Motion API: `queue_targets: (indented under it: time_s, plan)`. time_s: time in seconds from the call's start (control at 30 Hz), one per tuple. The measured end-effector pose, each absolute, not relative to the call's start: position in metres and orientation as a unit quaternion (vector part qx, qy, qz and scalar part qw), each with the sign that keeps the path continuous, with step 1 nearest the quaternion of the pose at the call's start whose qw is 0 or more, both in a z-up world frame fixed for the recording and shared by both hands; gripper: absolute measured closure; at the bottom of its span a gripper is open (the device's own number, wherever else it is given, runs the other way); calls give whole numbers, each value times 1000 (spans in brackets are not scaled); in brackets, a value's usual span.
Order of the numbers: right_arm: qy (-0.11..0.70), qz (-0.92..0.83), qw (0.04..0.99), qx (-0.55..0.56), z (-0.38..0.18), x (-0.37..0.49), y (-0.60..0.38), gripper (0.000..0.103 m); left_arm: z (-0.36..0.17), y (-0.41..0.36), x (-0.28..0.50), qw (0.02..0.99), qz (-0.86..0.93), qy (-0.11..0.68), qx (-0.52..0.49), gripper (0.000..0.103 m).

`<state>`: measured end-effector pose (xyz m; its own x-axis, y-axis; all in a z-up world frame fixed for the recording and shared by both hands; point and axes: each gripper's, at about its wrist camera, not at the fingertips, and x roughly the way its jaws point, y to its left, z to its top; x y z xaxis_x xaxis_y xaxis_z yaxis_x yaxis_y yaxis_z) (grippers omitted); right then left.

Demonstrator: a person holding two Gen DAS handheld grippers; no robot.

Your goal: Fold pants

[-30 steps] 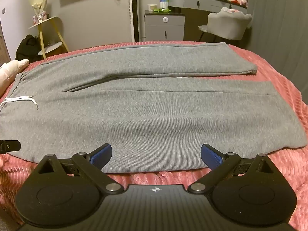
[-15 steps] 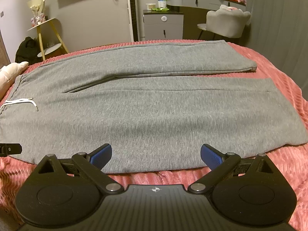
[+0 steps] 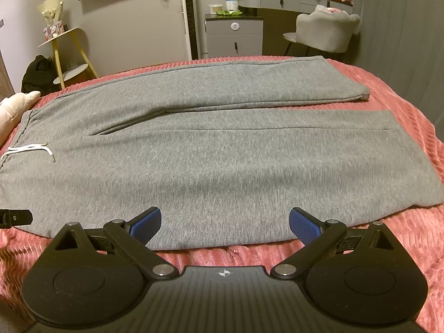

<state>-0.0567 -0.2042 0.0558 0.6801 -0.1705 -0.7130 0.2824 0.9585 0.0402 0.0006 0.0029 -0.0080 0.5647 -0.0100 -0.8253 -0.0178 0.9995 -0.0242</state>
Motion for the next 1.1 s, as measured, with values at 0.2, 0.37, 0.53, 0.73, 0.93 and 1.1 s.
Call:
queue_targets:
  time_s: [0.2,0.37,0.53,0.73,0.93,1.1]
  plan:
    - [380,-124,913,75,56,-57,-205,4,-7,3,1,883,2,469,-18,0]
    - [380,-124,913,75,56,-57,-205,4,-7,3,2,882,3,471,-19,0]
    - [380,-124,913,75,56,-57,-205,4,-7,3,3,881,3,474,-21,0]
    - [380,-124,913,76,56,-57,-205,4,-7,4,3,880,3,475,-22,0]
    - [380,-124,913,76,55,-56,-205,4,-8,4,4,879,3,476,-23,0]
    - [381,-124,913,78,55,-57,-206,4,-9,4,3,877,3,479,-24,0]
